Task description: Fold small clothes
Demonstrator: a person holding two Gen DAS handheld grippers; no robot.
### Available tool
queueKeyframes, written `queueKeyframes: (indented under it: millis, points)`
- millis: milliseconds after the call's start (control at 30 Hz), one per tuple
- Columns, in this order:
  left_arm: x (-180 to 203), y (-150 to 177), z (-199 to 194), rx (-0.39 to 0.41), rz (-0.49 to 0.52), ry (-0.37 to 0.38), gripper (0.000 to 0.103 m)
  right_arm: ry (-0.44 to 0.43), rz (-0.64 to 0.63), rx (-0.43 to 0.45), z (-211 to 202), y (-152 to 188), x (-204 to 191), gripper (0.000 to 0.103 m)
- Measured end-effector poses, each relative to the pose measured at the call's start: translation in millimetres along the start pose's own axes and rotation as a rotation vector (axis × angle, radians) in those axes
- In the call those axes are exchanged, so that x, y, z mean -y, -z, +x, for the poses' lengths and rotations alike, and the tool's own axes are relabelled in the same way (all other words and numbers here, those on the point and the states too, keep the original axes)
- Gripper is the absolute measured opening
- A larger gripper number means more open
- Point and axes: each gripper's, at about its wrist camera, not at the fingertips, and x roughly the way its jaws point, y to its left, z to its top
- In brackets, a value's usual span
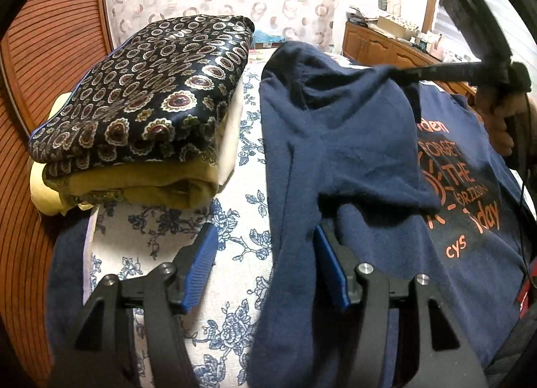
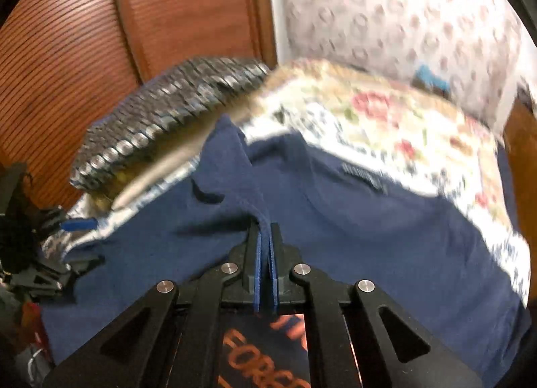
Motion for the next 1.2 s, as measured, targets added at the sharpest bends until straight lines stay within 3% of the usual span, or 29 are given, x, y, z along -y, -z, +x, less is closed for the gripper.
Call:
queueKeyframes:
  millis: [133, 267, 367, 533, 633, 767, 800, 833, 867, 933, 1000, 1067, 1200]
  points:
    - [0.0, -0.1, -0.3, 0.000, 0.000, -0.001, 0.060, 0.061, -0.004, -0.024, 0.0, 8.6, 7.1, 0.022]
    - [-0.2, -0.5, -0.1, 0.001, -0.001, -0.001, 0.060, 0.037, -0.014, 0.025, -7.1, -4.0, 10.1, 0.036]
    - [-0.4, -0.3, 0.1, 0.001, 0.000, -0.002, 0.060, -0.025, -0.011, 0.047, 0.9, -25.4, 9.1, 0.039]
    - [0.4, 0.0, -0.2, 0.001, -0.001, -0.003, 0.060, -0.118, -0.065, 0.006, 46.1, -58.9, -5.2, 0.039]
    - [0.3, -0.2, -0.2, 0.001, -0.001, -0.002, 0.060, -0.209, -0.041, -0.034, 74.3, -76.5, -6.8, 0.039]
    - [0.3, -0.4, -0.1, 0.001, -0.001, -0.002, 0.060, -0.266, -0.023, -0.125, 106.8, -92.7, -8.0, 0.038]
    - [0.2, -0.4, -0.1, 0.001, -0.002, -0.001, 0.060, -0.285, -0.020, -0.137, 112.4, -96.9, -7.3, 0.031]
    - [0.8, -0.1, -0.6, 0.002, -0.002, -0.002, 0.060, -0.301, -0.022, -0.132, 113.9, -101.2, -6.8, 0.013]
    - [0.7, 0.6, -0.9, 0.003, -0.003, -0.002, 0.060, -0.303, -0.022, -0.100, 109.9, -104.9, -5.8, 0.007]
    - [0.1, 1.5, -1.4, 0.005, -0.004, -0.003, 0.060, -0.279, 0.000, 0.083, 84.5, -112.2, -0.3, 0.007]
    - [-0.2, 2.6, -1.7, 0.006, -0.003, -0.004, 0.060, -0.200, 0.000, 0.171, 68.8, -115.3, 0.3, 0.009]
    - [-0.7, 2.8, -1.6, 0.006, -0.003, -0.004, 0.060, -0.122, -0.020, 0.121, 72.5, -116.7, -1.8, 0.032]
    - [0.1, 2.5, -1.8, 0.005, -0.003, -0.004, 0.060, -0.044, -0.018, 0.042, 70.8, -103.8, 8.9, 0.039]
